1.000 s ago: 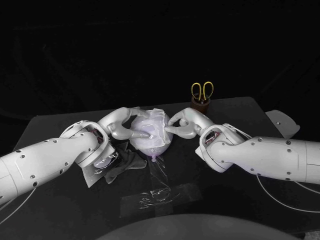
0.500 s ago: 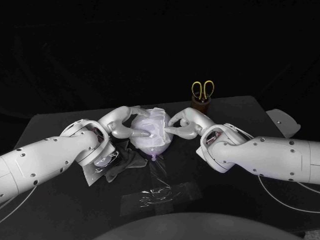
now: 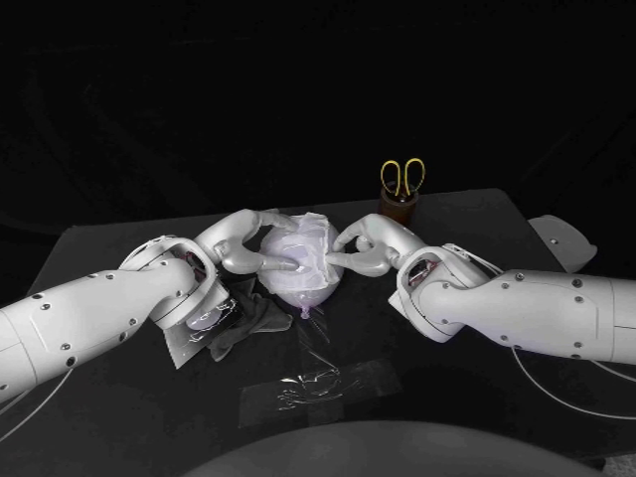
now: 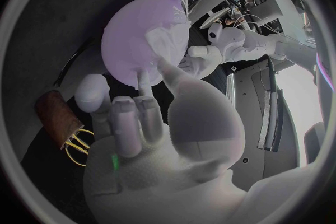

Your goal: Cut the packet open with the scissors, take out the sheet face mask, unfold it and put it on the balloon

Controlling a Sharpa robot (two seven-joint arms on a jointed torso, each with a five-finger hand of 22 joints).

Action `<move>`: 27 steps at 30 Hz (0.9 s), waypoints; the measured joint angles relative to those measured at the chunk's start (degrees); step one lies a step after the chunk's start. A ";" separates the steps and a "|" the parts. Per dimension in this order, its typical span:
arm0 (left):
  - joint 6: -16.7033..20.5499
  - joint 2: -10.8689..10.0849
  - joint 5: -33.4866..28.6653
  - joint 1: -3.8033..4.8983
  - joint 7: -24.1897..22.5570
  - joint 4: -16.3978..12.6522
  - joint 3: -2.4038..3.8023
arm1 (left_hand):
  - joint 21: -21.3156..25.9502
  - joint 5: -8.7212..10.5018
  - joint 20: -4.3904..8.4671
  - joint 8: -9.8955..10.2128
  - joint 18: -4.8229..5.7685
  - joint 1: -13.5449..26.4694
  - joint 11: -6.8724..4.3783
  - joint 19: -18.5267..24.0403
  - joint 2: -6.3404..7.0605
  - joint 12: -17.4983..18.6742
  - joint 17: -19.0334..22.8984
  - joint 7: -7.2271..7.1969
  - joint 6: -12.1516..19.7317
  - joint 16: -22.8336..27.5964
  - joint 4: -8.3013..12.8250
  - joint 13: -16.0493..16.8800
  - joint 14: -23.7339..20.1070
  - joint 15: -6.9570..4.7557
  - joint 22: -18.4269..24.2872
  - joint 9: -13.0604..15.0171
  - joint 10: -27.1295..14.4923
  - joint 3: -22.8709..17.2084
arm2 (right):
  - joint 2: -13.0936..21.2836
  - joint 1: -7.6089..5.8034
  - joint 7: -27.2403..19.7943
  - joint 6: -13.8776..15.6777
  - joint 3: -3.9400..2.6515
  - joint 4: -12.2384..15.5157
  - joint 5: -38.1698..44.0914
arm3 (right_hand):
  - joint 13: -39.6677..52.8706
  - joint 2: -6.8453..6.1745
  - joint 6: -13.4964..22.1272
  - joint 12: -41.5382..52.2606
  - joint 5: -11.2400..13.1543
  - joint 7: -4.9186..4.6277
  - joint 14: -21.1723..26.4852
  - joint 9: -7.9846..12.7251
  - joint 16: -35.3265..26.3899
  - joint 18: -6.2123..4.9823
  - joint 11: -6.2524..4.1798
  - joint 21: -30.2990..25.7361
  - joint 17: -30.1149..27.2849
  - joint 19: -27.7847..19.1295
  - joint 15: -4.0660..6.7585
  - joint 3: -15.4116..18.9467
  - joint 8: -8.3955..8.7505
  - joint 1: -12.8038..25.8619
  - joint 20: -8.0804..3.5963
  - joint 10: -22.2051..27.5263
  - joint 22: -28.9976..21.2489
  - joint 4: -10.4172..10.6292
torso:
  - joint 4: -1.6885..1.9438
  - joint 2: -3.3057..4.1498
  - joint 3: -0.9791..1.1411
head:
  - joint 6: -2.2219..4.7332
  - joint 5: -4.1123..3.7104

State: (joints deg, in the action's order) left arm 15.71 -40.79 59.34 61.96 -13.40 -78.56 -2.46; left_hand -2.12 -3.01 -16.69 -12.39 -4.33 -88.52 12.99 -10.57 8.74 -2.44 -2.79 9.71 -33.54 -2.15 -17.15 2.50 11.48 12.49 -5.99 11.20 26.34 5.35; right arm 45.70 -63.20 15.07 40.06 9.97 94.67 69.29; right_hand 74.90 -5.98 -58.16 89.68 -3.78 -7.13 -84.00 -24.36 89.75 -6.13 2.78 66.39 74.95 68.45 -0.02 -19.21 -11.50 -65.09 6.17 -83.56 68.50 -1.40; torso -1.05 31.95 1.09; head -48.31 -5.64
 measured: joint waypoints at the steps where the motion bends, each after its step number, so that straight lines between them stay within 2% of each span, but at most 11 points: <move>1: 0.00 0.00 0.00 0.00 0.00 0.00 0.00 | -0.12 0.00 0.00 0.00 0.00 0.00 0.00 0.00 0.00 0.00 -0.02 0.00 0.00 0.00 0.01 0.00 0.07 0.06 -0.02 0.00 0.00 -0.01 | -0.07 0.01 0.07 -0.03 0.00 -0.04 0.10 | 0.00 -0.07 0.00 -0.05 0.00 0.00 0.00 0.00 0.00 0.00 0.08 0.00 0.00 0.00 0.00 0.00 0.00 -0.07 0.00 -0.08 0.00 0.00 | 0.00 0.00 0.00 | -0.02 0.00; 9: 0.00 0.04 -0.06 -0.02 0.11 0.02 0.00 | -0.26 0.00 0.00 0.00 0.00 0.00 0.00 0.00 0.00 0.00 -0.06 0.00 0.00 0.00 0.16 0.00 0.21 0.21 -0.06 0.00 0.00 -0.16 | -1.26 0.06 0.65 -0.20 -0.01 -1.18 0.78 | 0.01 -0.42 -0.59 0.12 0.00 0.16 -0.04 -0.04 -0.06 0.01 0.09 0.00 0.00 0.17 0.05 -0.39 0.22 -0.46 -0.17 -0.09 -0.02 0.39 | -0.01 -0.01 -0.04 | -0.07 -0.24; 12: 0.00 0.04 -0.11 -0.01 0.17 0.02 0.00 | -0.26 0.00 0.00 0.00 0.00 0.00 0.00 0.00 0.00 0.00 -0.06 0.00 0.00 0.00 0.16 -0.01 0.21 0.21 -0.05 -0.02 0.00 -0.16 | -1.74 0.06 0.87 -0.15 -0.01 -1.61 1.02 | 0.02 1.06 -1.55 0.12 -0.11 0.71 0.03 -0.14 0.05 0.02 0.07 -0.01 -0.01 0.52 0.53 -1.52 0.22 -2.20 -0.50 -0.08 0.27 0.46 | 0.01 -0.01 -0.04 | -0.13 -0.39; 15: 0.00 0.04 -0.19 -0.01 0.22 0.02 0.00 | -0.26 0.00 0.00 0.00 0.00 0.00 0.00 0.00 0.00 0.00 -0.06 0.00 0.00 0.00 0.16 -0.01 0.21 0.21 -0.05 -0.03 0.00 -0.16 | -2.22 0.07 1.04 0.02 -0.01 -2.09 1.29 | 0.04 2.85 -3.28 0.12 0.34 1.55 -0.04 -0.47 0.05 0.03 -0.67 0.32 -0.04 1.38 1.27 -4.08 -0.47 -5.24 -0.95 0.04 0.98 -0.12 | 0.01 -0.01 -0.04 | -0.22 -0.36; 17: 0.00 0.05 -0.24 0.00 0.24 0.00 0.00 | -0.26 0.00 0.00 0.00 0.00 0.00 0.00 0.00 0.00 0.00 -0.06 0.00 0.00 0.00 0.16 -0.01 0.21 0.21 -0.05 -0.03 0.00 -0.16 | -2.45 0.07 1.15 0.22 -0.01 -2.45 1.50 | 0.04 3.43 -4.03 0.12 0.33 1.93 -0.14 -0.69 0.05 0.03 -1.06 0.68 -0.05 1.47 1.37 -4.70 -0.72 -5.82 -1.04 -0.19 1.18 -0.57 | 0.00 0.00 -0.05 | -0.27 -0.32; 22: 0.00 0.06 -0.37 0.00 0.28 -0.02 0.00 | -0.26 0.00 0.00 0.00 0.00 0.00 0.00 0.00 -0.24 0.00 -0.05 0.00 0.00 0.00 0.11 -0.01 0.21 0.21 -0.05 -0.03 0.00 -0.25 | -2.77 0.07 1.24 0.79 -0.01 -3.05 1.99 | 0.05 3.26 -5.53 0.12 0.69 2.84 0.09 -1.11 0.04 0.06 -2.01 0.99 -0.05 2.20 2.21 -5.93 -1.68 -6.40 -1.77 -0.08 1.72 -0.31 | -0.02 -0.01 -0.04 | -0.25 -0.25; 23: 0.00 0.06 -0.39 0.00 0.29 -0.02 0.00 | -0.26 0.00 0.00 0.00 0.01 -0.01 0.00 0.00 -0.71 0.00 -0.05 0.00 0.00 0.00 0.15 -0.01 0.21 0.21 -0.05 -0.03 0.00 -0.48 | -2.80 0.07 1.24 0.88 -0.01 -3.10 2.07 | 0.05 3.26 -5.89 0.12 0.69 3.03 0.07 -1.33 0.04 0.06 -2.09 1.13 -0.05 2.36 2.41 -6.13 -1.91 -6.40 -1.93 0.01 1.82 -0.26 | -0.02 -0.01 -0.04 | -0.24 -0.24; 27: 0.00 0.05 -0.46 0.00 0.31 -0.02 0.00 | -0.26 0.00 0.00 0.00 0.00 0.02 0.00 0.00 -0.73 0.00 -0.05 0.16 -0.16 0.00 0.16 -0.01 0.21 0.21 -0.04 -0.05 0.00 -0.48 | -2.93 0.08 1.22 1.24 -0.01 -3.25 2.49 | 0.04 2.79 -6.33 0.11 0.83 3.45 0.05 -1.89 0.01 0.08 -2.48 1.39 -0.04 2.68 3.01 -7.30 -2.70 -6.87 -2.26 0.03 2.27 -0.83 | -0.03 -0.02 -0.03 | -0.20 -0.20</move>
State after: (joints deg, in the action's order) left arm 15.71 -40.74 58.87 61.96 -13.08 -78.58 -2.45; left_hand -2.38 -3.01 -16.69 -12.39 -4.33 -88.50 13.00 -10.57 8.01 -2.44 -2.84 9.86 -33.69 -2.15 -16.99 2.49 11.69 12.70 -6.03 11.15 26.33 4.87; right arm 42.78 -63.12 16.29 41.30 9.96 91.42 71.78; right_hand 74.95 -3.20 -64.49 89.79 -2.95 -3.68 -83.94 -26.25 89.76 -6.06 0.30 67.77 74.91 71.13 2.99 -26.51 -14.20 -71.95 3.91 -83.53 70.77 -2.23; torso -1.08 31.94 1.05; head -48.51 -5.84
